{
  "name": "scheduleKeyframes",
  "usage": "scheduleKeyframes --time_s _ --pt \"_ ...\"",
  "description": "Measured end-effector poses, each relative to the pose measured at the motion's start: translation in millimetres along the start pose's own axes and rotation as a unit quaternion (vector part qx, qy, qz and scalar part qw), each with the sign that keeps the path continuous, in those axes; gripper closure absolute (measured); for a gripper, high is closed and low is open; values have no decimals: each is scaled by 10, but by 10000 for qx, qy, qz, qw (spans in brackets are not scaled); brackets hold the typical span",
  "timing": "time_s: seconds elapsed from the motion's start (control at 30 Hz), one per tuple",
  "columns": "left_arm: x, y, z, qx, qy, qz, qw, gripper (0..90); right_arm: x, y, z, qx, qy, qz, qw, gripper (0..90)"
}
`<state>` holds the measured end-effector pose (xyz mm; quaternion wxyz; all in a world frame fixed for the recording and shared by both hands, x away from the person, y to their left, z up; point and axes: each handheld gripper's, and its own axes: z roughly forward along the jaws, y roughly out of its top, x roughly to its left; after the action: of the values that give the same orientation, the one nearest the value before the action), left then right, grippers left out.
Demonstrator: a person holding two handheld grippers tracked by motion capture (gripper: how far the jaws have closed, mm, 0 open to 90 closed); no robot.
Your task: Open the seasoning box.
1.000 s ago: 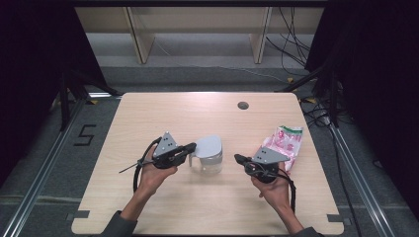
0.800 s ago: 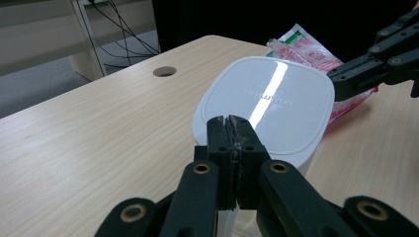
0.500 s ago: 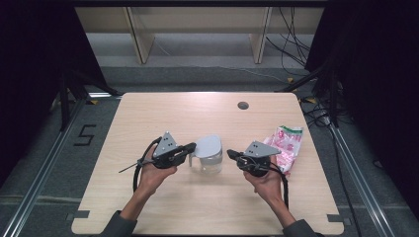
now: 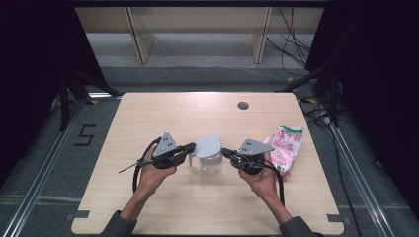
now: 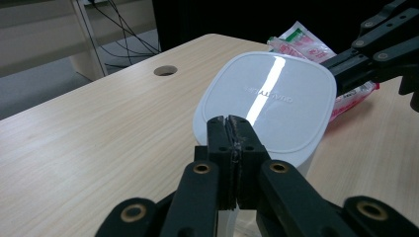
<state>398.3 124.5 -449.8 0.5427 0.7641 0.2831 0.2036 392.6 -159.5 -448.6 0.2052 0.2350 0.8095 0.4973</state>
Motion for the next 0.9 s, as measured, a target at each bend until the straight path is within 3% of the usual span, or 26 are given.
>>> scheduleKeyframes --time_s 0.07,0.1,0.2,0.23,0.3,0.4,0.43,0.53,0.67,0.9 --pt "20 -7 0 -18 21 -17 10000 836 21 8 2 7 6 140 9999 900" --pt "31 -16 -21 -25 26 -53 10000 813 14 27 3 -69 -74 42 9999 900" --pt "16 -27 -56 -33 -37 -48 10000 733 43 69 9 -92 -26 81 9999 900" --pt "5 -47 -106 -9 -29 -26 10000 705 42 84 23 -149 -29 -42 9999 900" --pt "1 -63 -127 -6 -43 -81 10000 662 65 104 28 -96 -12 32 9999 900" --pt "-21 -102 -201 70 -74 -46 9999 598 86 132 60 -157 7 -55 9999 900" --pt "-11 -109 -226 78 -94 78 9999 598 86 132 60 -157 7 -55 9999 900" --pt "-35 -165 -292 152 -33 -57 9999 554 125 170 77 -178 16 -26 9998 900" --pt "-44 -218 -317 195 -3 -19 9998 511 141 204 112 -202 81 -183 9996 900" --pt "-26 -381 -413 275 78 -61 9996 441 203 279 142 -184 121 -173 9996 900"
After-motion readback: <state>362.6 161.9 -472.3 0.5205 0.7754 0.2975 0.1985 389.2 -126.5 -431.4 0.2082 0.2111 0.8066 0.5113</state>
